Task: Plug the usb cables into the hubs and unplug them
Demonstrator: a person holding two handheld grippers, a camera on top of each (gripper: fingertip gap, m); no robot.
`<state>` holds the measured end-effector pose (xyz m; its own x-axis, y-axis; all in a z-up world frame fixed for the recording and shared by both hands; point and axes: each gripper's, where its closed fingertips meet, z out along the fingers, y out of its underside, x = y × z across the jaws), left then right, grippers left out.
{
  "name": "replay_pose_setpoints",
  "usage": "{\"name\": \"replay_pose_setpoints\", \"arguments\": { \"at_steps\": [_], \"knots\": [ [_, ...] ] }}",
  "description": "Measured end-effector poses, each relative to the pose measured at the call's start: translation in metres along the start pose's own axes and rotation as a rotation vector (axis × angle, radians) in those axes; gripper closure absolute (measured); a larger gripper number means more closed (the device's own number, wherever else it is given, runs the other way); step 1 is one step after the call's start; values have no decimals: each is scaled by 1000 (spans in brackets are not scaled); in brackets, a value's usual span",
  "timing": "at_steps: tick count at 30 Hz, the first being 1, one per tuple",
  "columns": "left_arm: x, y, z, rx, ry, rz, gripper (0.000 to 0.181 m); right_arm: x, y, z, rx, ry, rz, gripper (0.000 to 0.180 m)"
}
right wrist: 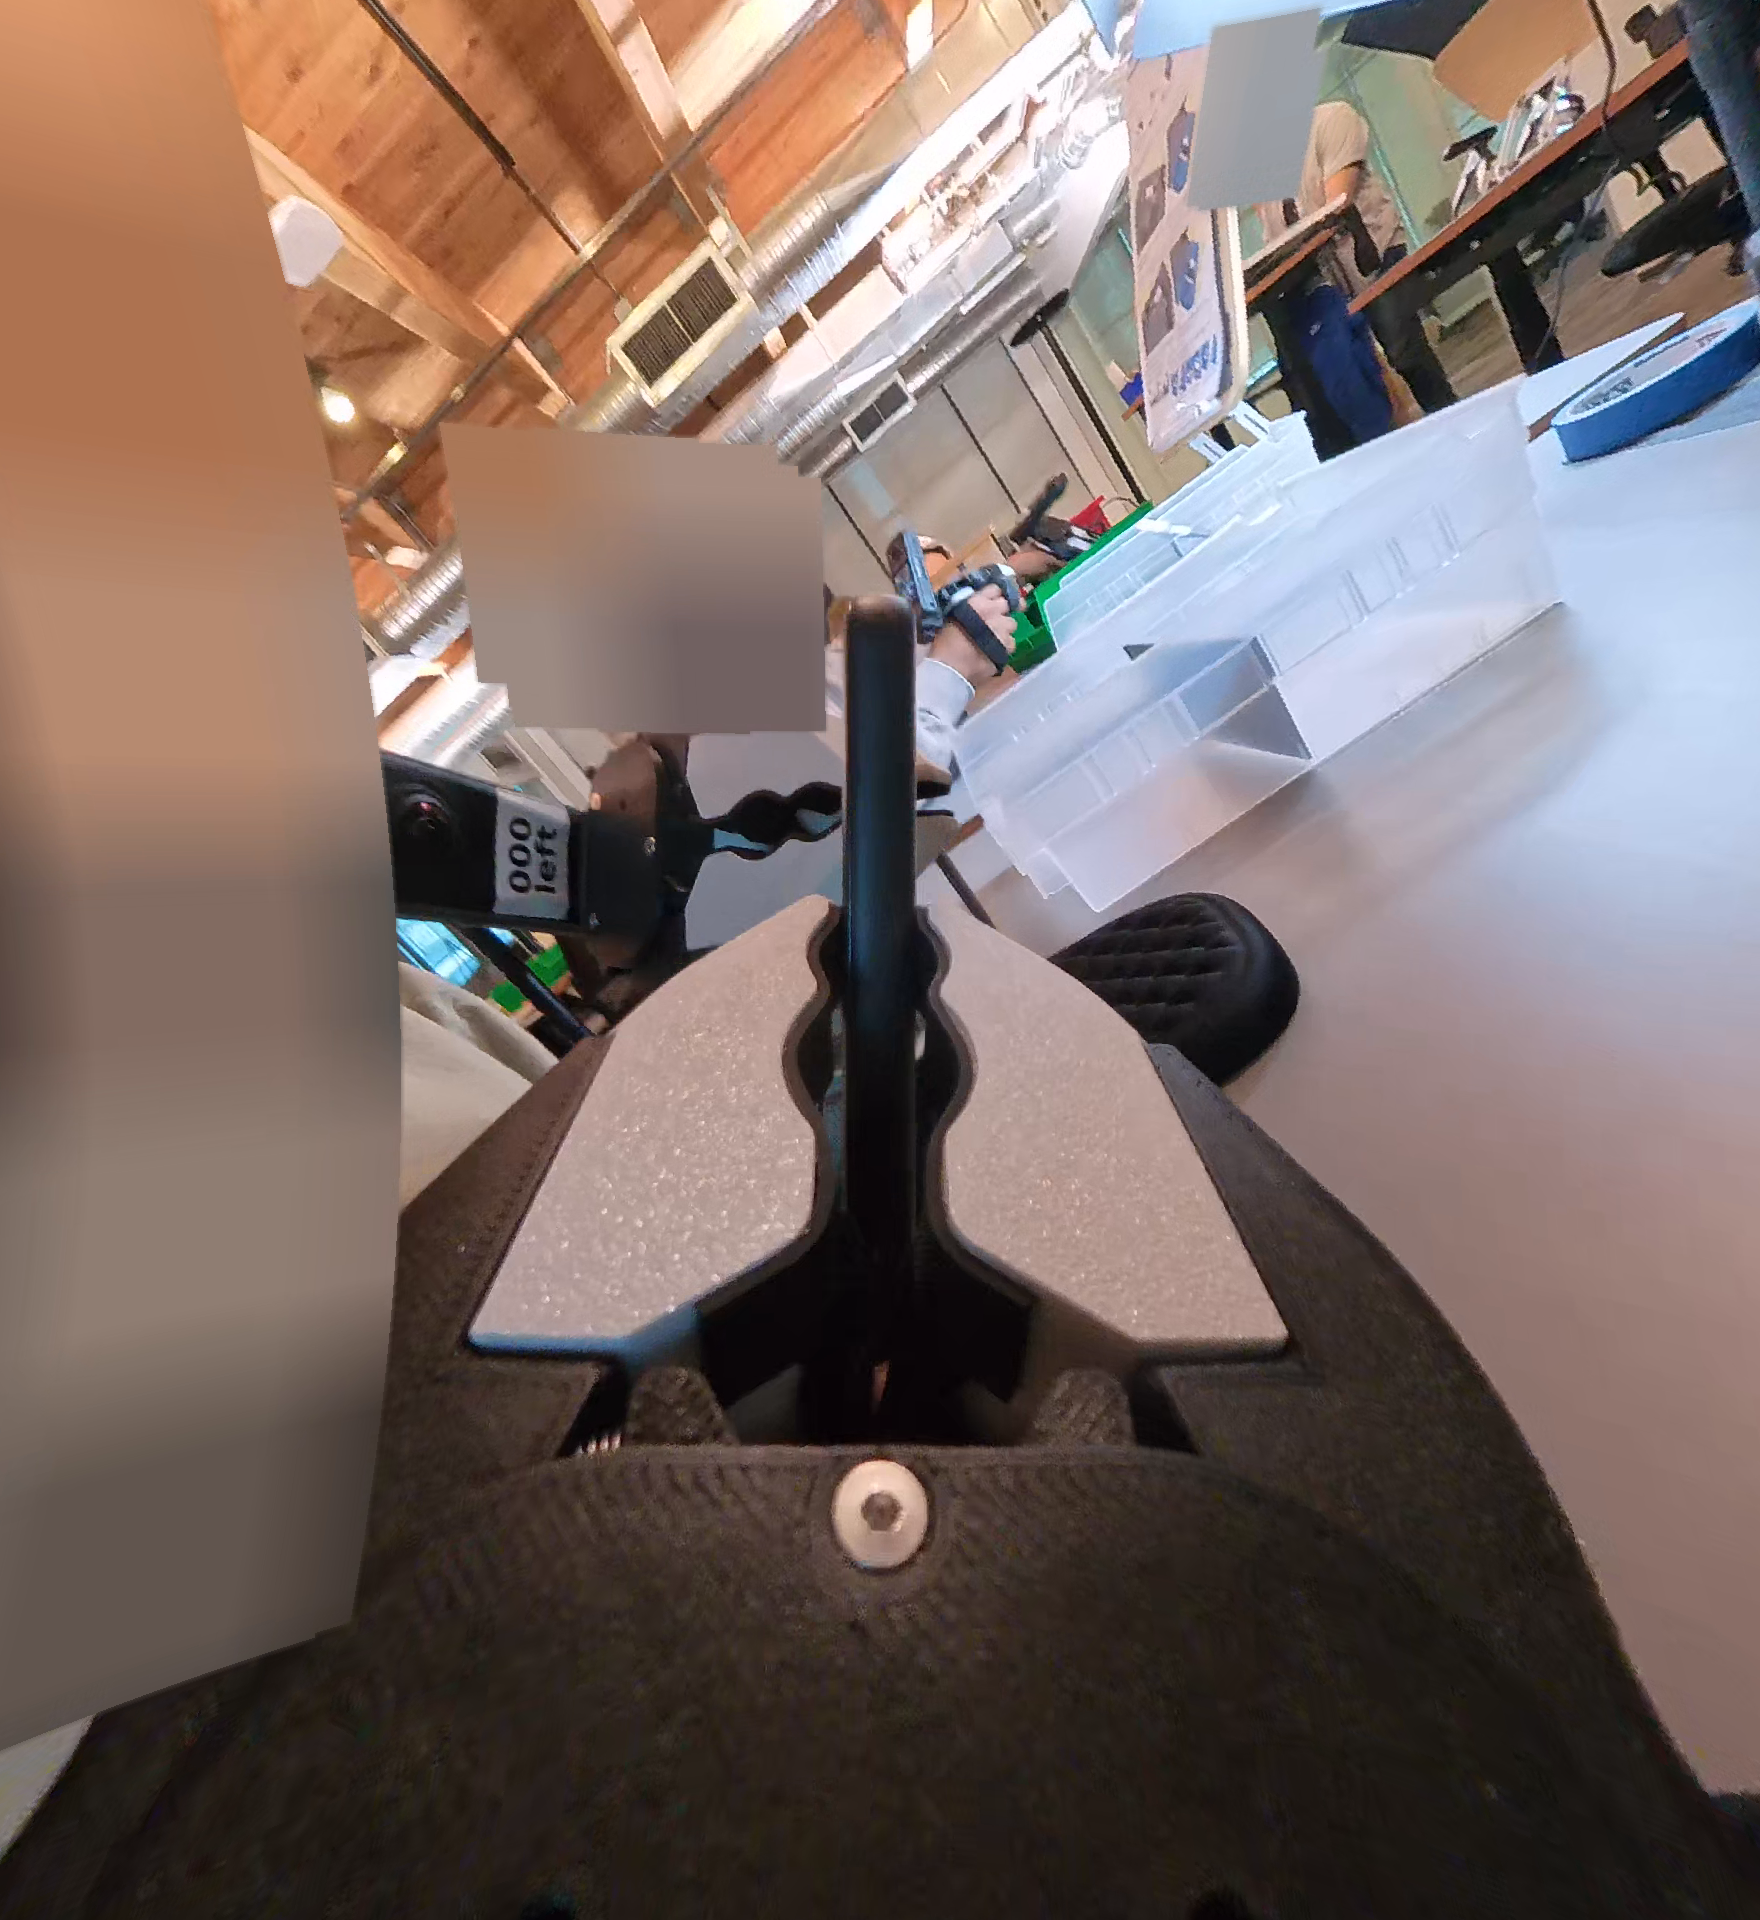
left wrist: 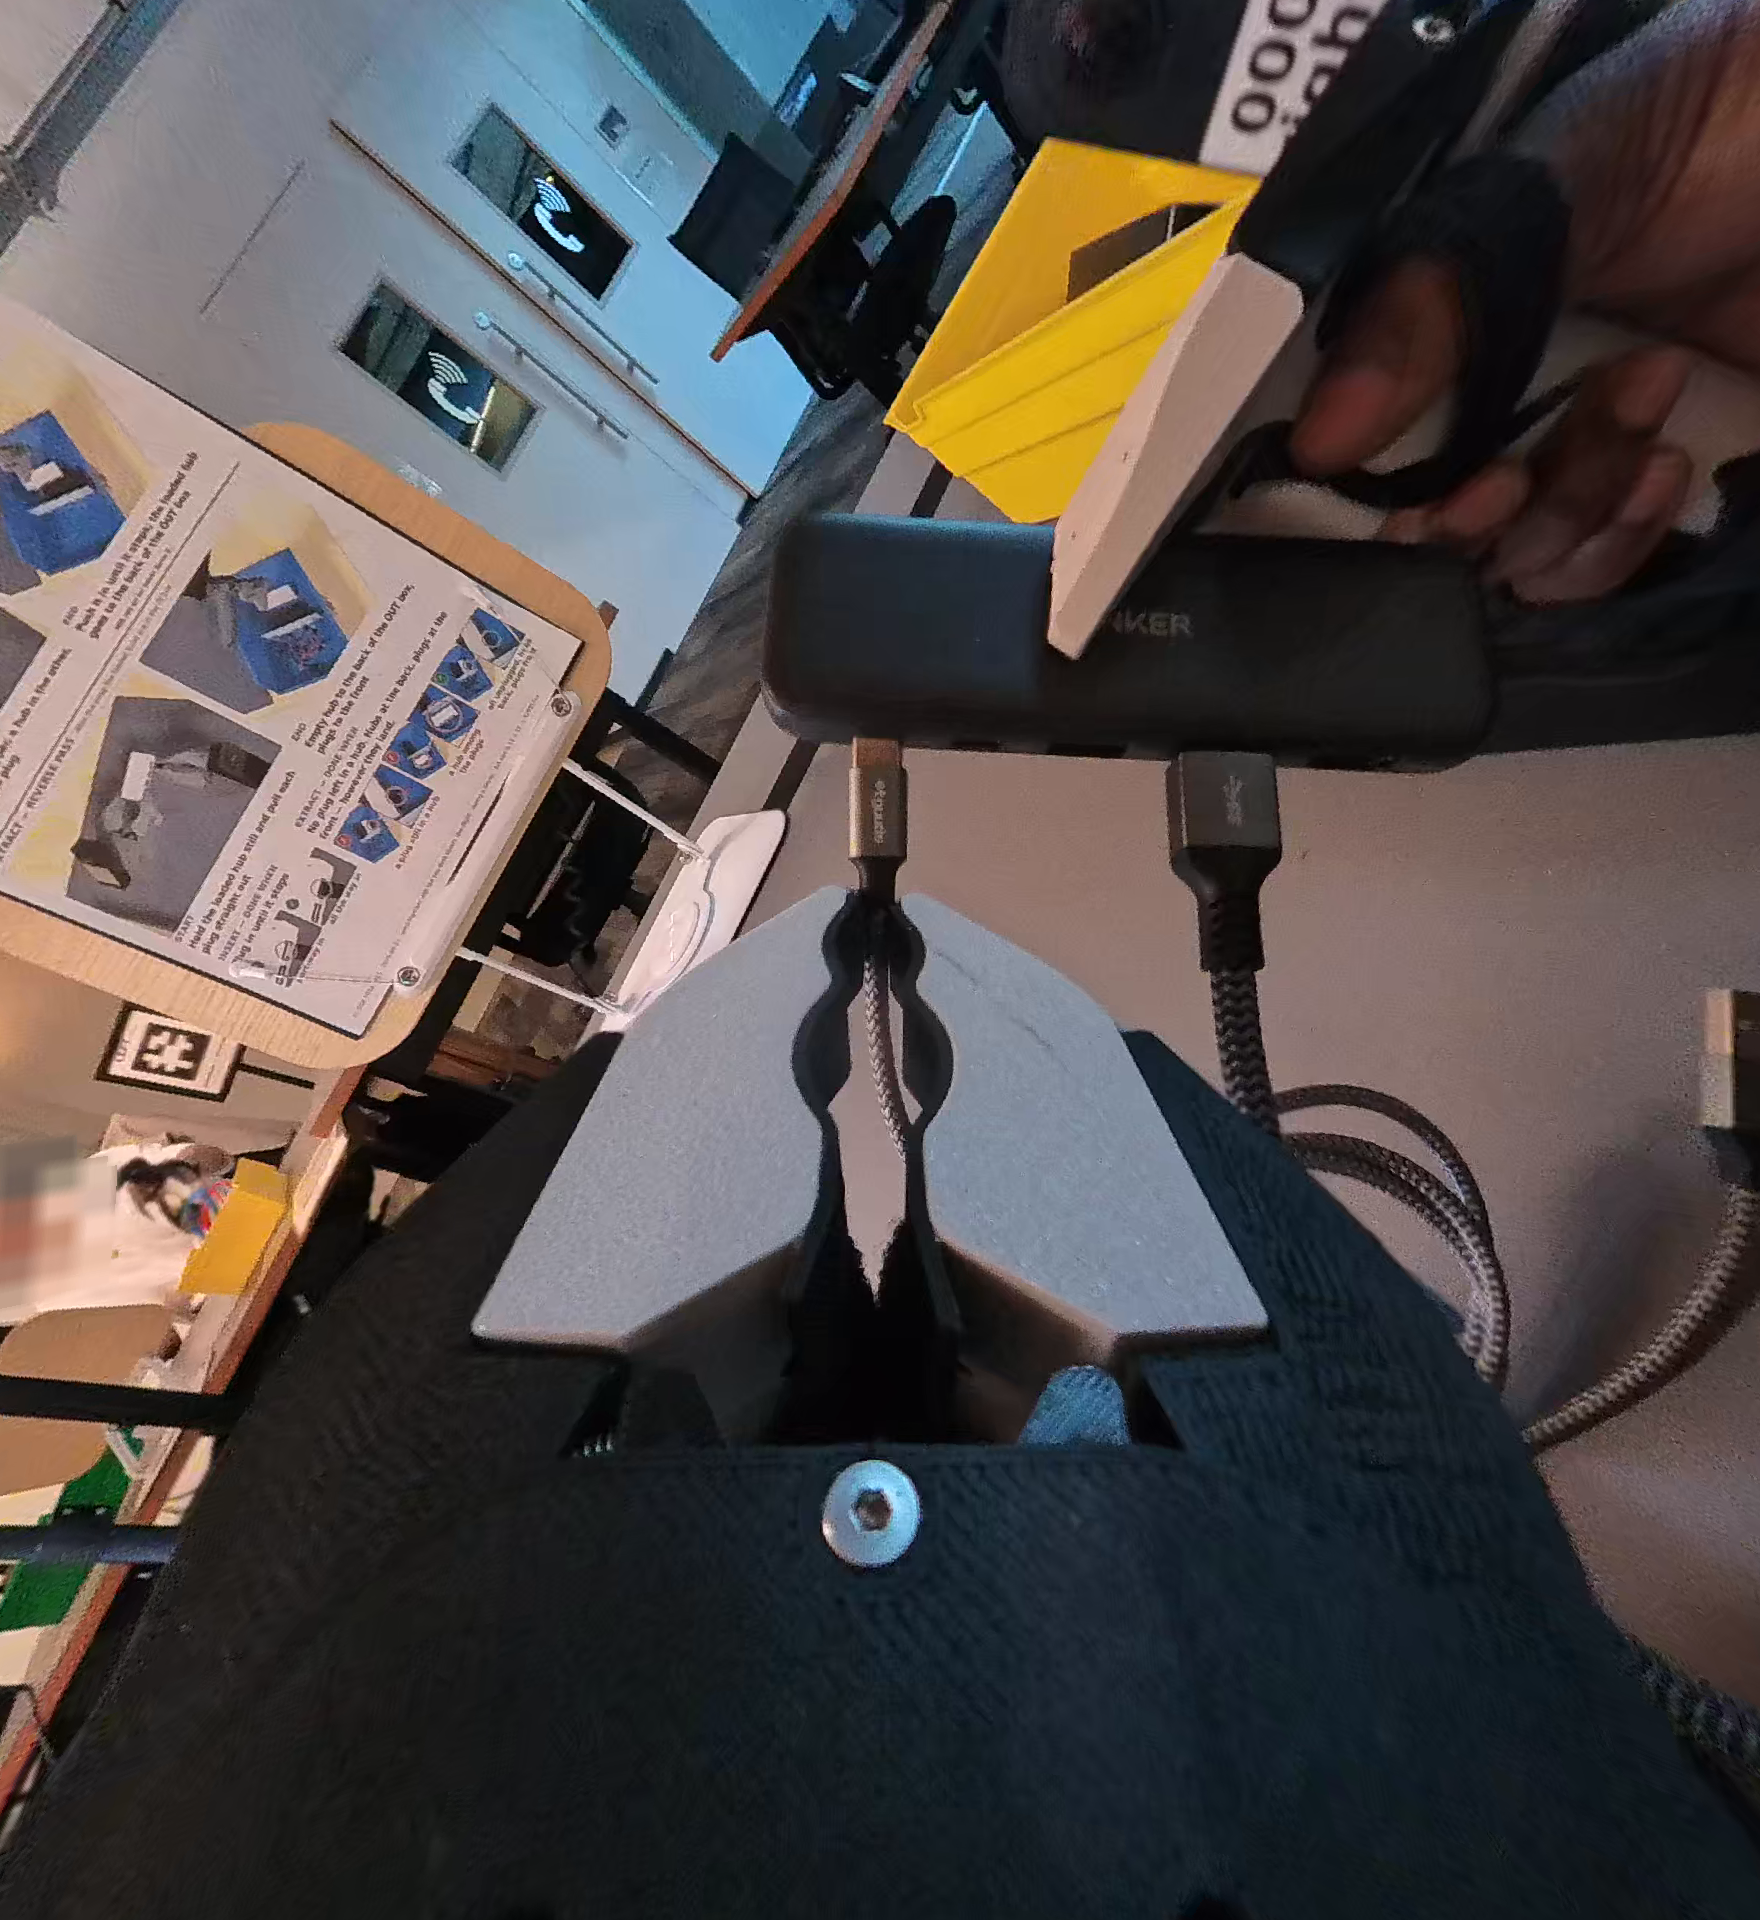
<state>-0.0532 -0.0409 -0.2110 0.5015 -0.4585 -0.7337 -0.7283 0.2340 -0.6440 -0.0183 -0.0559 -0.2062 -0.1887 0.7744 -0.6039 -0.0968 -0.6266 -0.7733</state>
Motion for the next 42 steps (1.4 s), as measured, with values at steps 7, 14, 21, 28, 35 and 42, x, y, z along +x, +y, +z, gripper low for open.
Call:
{"name": "replay_pose_setpoints", "arguments": {
  "at_steps": [7, 14, 21, 28, 35, 42],
  "knots": [
    [6, 0, 0, -3, 16, 94, 176, -1, 15, -3, -244, 131, -206, 166],
    [15, -10, -4, 76, 62, 141, 176, -17, 3, -3, -274, 81, -271, 165],
    [16, -13, -5, 95, 56, 172, 176, -17, -1, -1, -284, 73, -284, 165],
    [18, -17, -5, 118, 44, 183, 176, -18, -4, 3, -230, 60, -280, 167],
    [18, -17, -3, 120, 42, 128, 176, -16, -6, 5, -158, 81, -294, 167],
    [12, -28, -9, 248, 48, 54, 173, -30, -11, 8, -147, 105, -423, 167]
  ]
}}
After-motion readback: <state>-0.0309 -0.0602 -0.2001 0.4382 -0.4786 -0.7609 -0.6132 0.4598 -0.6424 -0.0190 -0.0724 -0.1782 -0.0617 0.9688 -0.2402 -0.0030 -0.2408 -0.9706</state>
